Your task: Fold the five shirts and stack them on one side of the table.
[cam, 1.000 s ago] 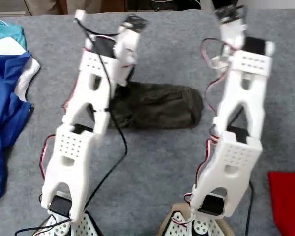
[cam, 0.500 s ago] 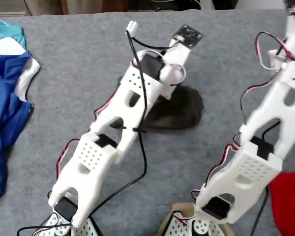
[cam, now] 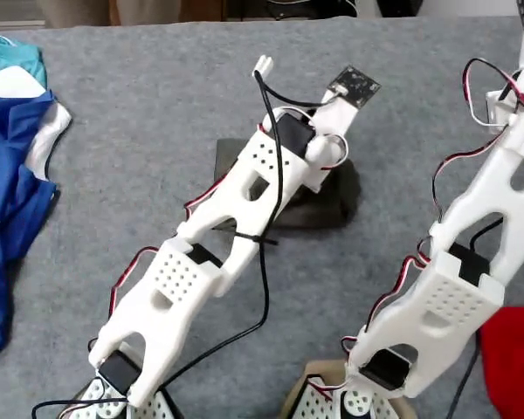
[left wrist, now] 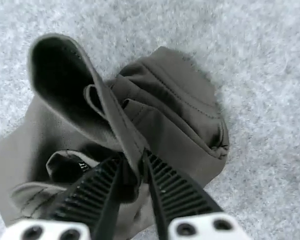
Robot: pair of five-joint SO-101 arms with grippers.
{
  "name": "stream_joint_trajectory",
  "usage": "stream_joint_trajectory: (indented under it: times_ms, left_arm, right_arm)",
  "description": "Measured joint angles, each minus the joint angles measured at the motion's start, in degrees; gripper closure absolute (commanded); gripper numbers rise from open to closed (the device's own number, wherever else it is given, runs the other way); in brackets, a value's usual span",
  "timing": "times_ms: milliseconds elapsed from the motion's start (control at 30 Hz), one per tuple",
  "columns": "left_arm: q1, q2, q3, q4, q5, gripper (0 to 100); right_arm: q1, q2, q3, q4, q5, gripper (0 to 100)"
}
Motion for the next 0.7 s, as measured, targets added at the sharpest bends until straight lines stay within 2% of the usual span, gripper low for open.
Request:
stream_joint_trajectory:
  times_ms: [100,200,267,400,600,700]
  left_arm:
    - [-0.70,-0.09,0.00,0.00,4.13,71]
    - [-3.08,0.00,-1.32,1.41,10.73,70]
    - [-4.57,0.00,-4.48,3.69,12.22,71]
    - [-8.44,-0.09,-11.43,5.36,12.92,77]
    - [-19.87,0.62,-12.92,1.32,13.01,98]
    - [-22.15,4.40,-9.14,-2.37,13.01,97]
  right_arm:
    - [0.00,0.00,0.00,0.26,0.00,99.0]
    - [0.00,0.00,0.00,0.70,0.00,99.0]
    - [0.00,0.00,0.00,0.88,0.00,99.0]
    - [-0.79,0.00,0.00,2.02,0.00,99.1]
    - [-9.76,0.00,0.00,7.38,0.97,99.1]
    - [-16.35,0.00,0.00,8.88,1.76,99.1]
